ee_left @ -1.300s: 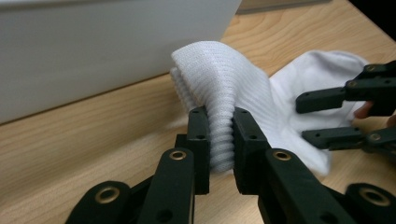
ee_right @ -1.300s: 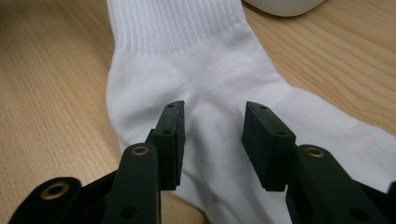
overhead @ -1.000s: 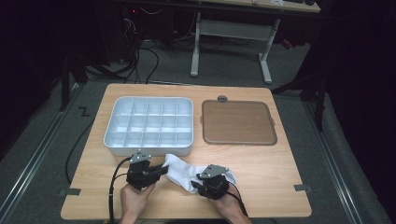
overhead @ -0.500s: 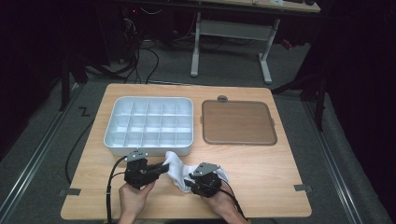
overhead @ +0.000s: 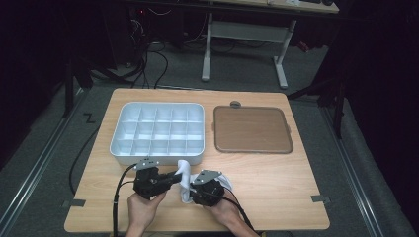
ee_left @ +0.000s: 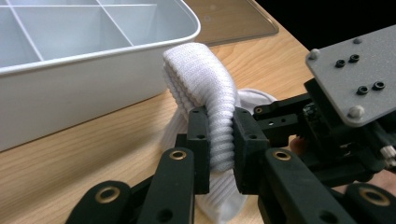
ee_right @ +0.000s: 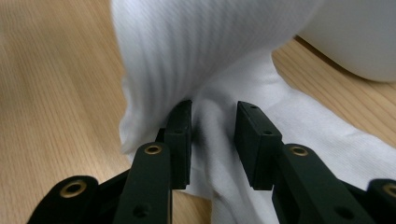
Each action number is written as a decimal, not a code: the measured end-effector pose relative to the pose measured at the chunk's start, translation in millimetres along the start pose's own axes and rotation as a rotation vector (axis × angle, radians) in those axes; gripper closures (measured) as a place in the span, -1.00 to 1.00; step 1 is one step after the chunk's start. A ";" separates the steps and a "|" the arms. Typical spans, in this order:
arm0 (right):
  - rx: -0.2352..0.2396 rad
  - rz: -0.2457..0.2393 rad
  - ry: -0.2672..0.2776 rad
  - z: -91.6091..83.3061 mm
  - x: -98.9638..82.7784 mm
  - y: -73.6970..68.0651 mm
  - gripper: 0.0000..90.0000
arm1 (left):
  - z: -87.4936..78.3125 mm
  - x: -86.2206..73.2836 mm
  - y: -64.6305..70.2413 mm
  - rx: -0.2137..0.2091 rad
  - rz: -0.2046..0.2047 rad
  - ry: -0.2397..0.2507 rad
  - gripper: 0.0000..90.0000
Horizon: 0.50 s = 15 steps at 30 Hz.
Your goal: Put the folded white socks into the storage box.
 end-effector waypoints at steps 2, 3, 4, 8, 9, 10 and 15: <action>0.002 -0.002 0.001 3.0 2.5 -2.4 0.51 | 1.9 -0.9 1.1 0.000 -0.003 -0.002 0.77; 0.002 -0.002 0.001 3.0 2.5 -2.4 0.51 | 1.9 -0.9 1.1 0.000 -0.003 -0.002 0.77; 0.005 -0.001 0.000 4.2 3.3 -3.4 0.51 | 2.8 -1.8 0.6 0.001 0.006 -0.006 0.77; 0.008 0.002 0.009 6.5 5.4 -4.7 0.51 | 3.9 -2.4 -2.7 0.026 0.020 -0.005 0.77; 0.009 0.007 0.009 6.4 5.5 -4.6 0.51 | 3.6 -2.3 -3.4 0.029 0.021 -0.005 0.77; 0.009 0.012 0.009 6.0 5.5 -4.5 0.50 | 3.5 -2.2 -4.0 0.032 0.024 -0.005 0.77; 0.003 0.036 0.020 -5.4 6.5 -0.5 0.42 | 2.7 -4.8 -7.0 0.052 0.050 -0.020 0.77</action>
Point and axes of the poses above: each handheld gripper's, and its own axes: z roughly forward along the jaws, x roughly out of its top, y roughly to its right, the point moved 7 cm from there along z, roughly forward along the jaws, and after that the axes turned 9 degrees about z, right-handed, at the moved point
